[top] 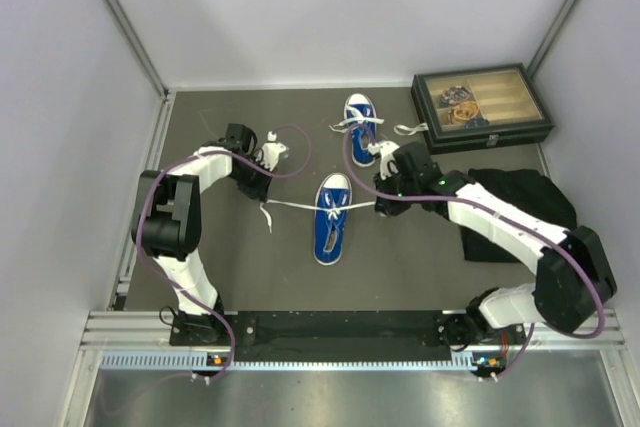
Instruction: Tie the shoes
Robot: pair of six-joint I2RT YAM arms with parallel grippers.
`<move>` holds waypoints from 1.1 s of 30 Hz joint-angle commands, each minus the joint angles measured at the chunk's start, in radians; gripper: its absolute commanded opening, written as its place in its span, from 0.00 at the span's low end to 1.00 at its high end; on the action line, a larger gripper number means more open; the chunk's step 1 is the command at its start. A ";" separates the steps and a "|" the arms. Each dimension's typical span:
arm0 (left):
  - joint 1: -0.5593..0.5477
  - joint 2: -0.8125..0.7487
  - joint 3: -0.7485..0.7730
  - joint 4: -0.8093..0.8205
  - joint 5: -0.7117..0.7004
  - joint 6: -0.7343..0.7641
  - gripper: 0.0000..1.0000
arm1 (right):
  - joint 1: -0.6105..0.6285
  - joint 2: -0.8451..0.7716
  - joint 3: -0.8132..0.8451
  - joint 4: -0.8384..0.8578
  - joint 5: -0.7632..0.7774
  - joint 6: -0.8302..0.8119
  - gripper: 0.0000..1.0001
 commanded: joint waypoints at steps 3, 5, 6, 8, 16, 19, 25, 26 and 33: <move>0.004 -0.003 0.023 -0.001 0.036 -0.017 0.00 | -0.056 -0.062 0.035 -0.014 0.007 0.005 0.00; 0.004 0.000 0.020 0.001 0.033 -0.017 0.00 | -0.056 -0.041 0.032 -0.022 0.008 0.002 0.00; 0.004 0.000 0.020 0.001 0.033 -0.019 0.00 | -0.056 -0.034 0.029 -0.026 0.004 0.003 0.00; 0.006 -0.003 0.009 0.009 0.032 -0.021 0.00 | -0.057 -0.022 0.017 -0.032 0.002 0.009 0.00; 0.012 -0.031 -0.021 0.039 0.145 -0.030 0.07 | -0.027 0.032 -0.017 0.018 -0.034 0.017 0.00; 0.020 -0.095 -0.046 0.076 0.275 -0.039 0.31 | -0.004 0.065 0.004 0.020 -0.041 0.008 0.01; 0.043 -0.265 -0.141 0.215 0.464 -0.025 0.48 | 0.015 0.124 0.046 0.007 -0.048 0.002 0.20; 0.050 -0.311 -0.159 0.246 0.484 -0.040 0.50 | 0.016 0.124 0.047 0.012 -0.045 0.000 0.33; 0.067 -0.492 -0.279 0.433 0.596 -0.108 0.95 | 0.054 0.142 0.076 0.050 -0.058 -0.047 0.57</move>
